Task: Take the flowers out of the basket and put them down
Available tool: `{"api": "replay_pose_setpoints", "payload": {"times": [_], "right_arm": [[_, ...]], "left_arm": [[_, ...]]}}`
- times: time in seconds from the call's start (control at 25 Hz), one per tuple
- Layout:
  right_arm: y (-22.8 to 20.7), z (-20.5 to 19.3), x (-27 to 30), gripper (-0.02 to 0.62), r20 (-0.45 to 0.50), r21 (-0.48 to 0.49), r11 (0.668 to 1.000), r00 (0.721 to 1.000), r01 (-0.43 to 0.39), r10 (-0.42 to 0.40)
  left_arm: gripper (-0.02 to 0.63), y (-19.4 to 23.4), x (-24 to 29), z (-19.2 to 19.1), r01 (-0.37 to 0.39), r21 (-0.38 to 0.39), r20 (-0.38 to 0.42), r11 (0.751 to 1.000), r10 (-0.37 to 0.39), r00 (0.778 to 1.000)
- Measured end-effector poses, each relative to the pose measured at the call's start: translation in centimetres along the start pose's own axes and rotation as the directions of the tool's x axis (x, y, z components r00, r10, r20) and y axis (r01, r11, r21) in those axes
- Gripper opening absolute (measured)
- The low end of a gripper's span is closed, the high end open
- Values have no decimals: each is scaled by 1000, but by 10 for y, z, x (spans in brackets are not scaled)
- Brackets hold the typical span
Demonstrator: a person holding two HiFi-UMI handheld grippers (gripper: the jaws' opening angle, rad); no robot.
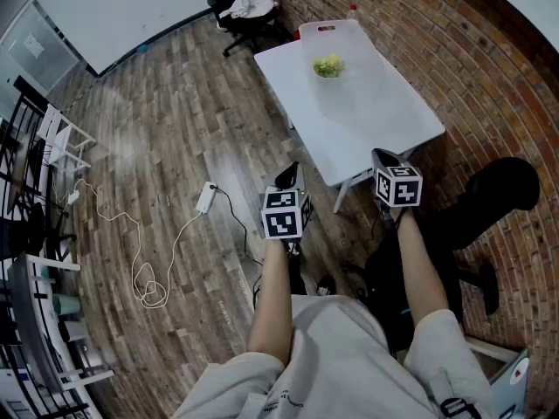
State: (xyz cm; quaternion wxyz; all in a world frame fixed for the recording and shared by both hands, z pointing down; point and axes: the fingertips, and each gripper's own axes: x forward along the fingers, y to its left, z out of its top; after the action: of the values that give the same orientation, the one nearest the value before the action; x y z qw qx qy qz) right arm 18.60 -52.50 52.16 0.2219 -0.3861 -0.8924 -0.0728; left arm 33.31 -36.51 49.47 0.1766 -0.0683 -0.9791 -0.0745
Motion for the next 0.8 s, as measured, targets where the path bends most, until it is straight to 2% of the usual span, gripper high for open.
{"api": "replay_pose_setpoints", "payload": {"times": [0.2, 0.32, 0.48, 0.68, 0.8], "right_arm": [[5, -3, 5, 20, -15, 53, 998, 999, 41, -40], [11, 15, 15, 20, -18, 53, 996, 998, 68, -68], [24, 40, 29, 23, -26, 58, 995, 997, 78, -77], [29, 57, 39, 25, 9, 182, 980, 996, 85, -88], [27, 64, 51, 25, 12, 194, 977, 996, 84, -88]], "left_arm": [[25, 18, 19, 15, 18, -28, 17, 999, -17, 1000], [25, 23, 36, 17, 25, -42, -1, 999, -25, 1000], [25, 31, 59, 25, 44, -25, -18, 999, -44, 999], [25, 39, 86, 51, 79, -80, 23, 994, -77, 997], [25, 43, 102, 59, 96, -78, 34, 992, -93, 995]]}}
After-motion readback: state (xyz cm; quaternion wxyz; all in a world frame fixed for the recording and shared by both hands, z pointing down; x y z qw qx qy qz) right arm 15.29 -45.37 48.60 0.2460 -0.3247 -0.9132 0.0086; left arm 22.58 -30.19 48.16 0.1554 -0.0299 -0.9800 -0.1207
